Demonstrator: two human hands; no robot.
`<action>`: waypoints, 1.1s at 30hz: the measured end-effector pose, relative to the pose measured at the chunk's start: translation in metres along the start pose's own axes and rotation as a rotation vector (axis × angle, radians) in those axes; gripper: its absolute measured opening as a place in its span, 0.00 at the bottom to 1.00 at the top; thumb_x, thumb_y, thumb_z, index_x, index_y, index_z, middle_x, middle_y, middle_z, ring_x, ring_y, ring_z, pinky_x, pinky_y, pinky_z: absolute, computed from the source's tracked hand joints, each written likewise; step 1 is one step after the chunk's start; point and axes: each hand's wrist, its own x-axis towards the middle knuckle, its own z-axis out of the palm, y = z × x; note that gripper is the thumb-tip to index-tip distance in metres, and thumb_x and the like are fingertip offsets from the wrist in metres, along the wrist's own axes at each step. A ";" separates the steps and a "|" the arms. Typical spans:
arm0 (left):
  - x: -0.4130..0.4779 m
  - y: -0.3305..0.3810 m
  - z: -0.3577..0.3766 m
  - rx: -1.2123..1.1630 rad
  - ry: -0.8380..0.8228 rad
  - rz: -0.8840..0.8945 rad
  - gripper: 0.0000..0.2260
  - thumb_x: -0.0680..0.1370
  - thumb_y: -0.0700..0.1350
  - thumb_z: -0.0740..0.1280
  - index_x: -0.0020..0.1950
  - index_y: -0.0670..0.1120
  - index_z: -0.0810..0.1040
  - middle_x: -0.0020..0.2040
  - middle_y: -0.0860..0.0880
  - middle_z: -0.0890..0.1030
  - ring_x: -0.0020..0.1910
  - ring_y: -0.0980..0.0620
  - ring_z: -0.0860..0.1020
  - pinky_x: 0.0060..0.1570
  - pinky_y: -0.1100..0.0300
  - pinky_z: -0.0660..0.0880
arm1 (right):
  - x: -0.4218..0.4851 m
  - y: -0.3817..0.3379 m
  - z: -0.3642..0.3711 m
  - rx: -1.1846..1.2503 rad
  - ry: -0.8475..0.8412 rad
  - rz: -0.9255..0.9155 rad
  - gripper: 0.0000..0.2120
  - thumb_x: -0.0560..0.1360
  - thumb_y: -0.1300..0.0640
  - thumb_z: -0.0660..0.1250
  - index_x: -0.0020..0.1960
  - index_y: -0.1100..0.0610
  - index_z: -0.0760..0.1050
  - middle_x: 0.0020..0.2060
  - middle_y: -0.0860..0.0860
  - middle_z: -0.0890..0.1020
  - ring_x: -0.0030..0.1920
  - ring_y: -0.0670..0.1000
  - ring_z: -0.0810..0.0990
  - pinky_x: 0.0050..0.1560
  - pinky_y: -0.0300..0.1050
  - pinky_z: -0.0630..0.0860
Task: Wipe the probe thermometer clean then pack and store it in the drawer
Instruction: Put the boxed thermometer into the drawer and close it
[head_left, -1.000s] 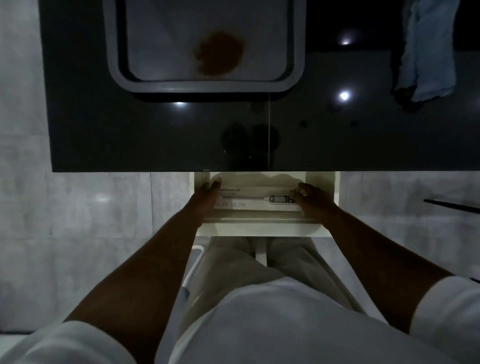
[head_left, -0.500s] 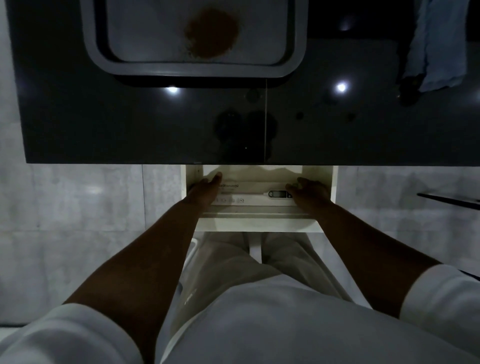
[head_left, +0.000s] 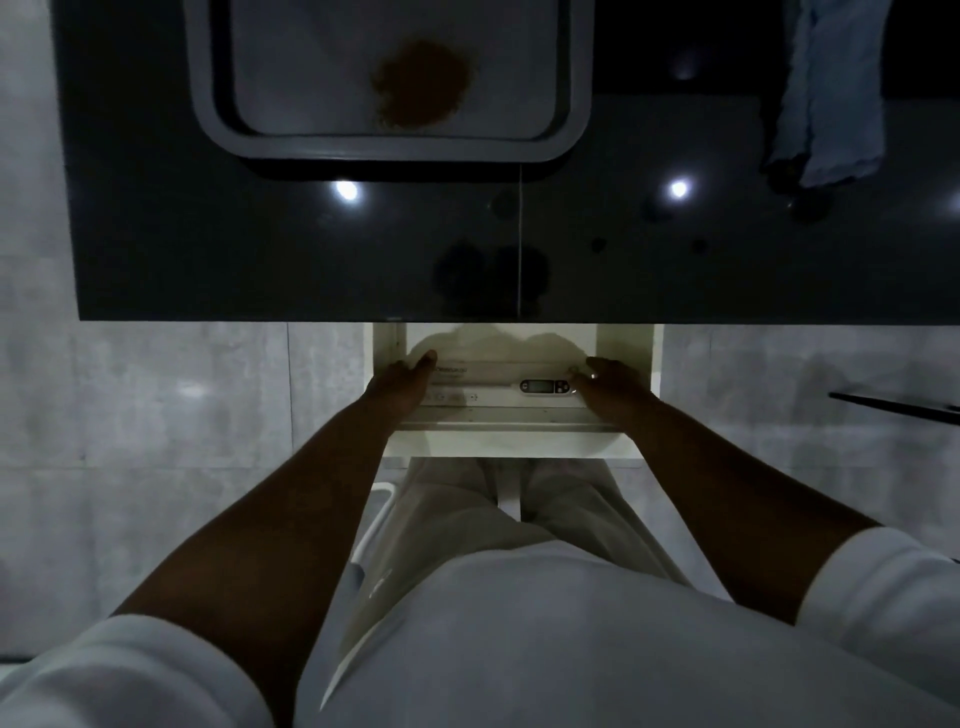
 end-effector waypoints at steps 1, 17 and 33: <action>-0.004 -0.001 -0.002 -0.006 -0.001 0.008 0.31 0.78 0.65 0.53 0.68 0.42 0.70 0.64 0.39 0.75 0.61 0.39 0.74 0.60 0.47 0.70 | -0.003 0.001 -0.004 0.005 0.004 -0.005 0.26 0.80 0.44 0.56 0.73 0.56 0.61 0.70 0.59 0.67 0.68 0.60 0.66 0.66 0.52 0.63; -0.087 -0.075 -0.035 -0.302 0.199 -0.076 0.29 0.78 0.62 0.58 0.70 0.42 0.68 0.69 0.38 0.71 0.65 0.39 0.71 0.66 0.44 0.67 | -0.083 0.077 -0.039 0.257 0.249 0.237 0.22 0.79 0.46 0.57 0.59 0.63 0.75 0.52 0.60 0.80 0.54 0.59 0.77 0.60 0.52 0.73; -0.082 -0.029 -0.052 -1.504 -0.124 -0.199 0.46 0.72 0.67 0.65 0.77 0.41 0.52 0.74 0.36 0.63 0.67 0.35 0.70 0.65 0.39 0.69 | -0.068 0.051 -0.072 1.828 0.035 0.429 0.41 0.73 0.34 0.61 0.76 0.53 0.51 0.71 0.64 0.61 0.62 0.69 0.71 0.57 0.67 0.72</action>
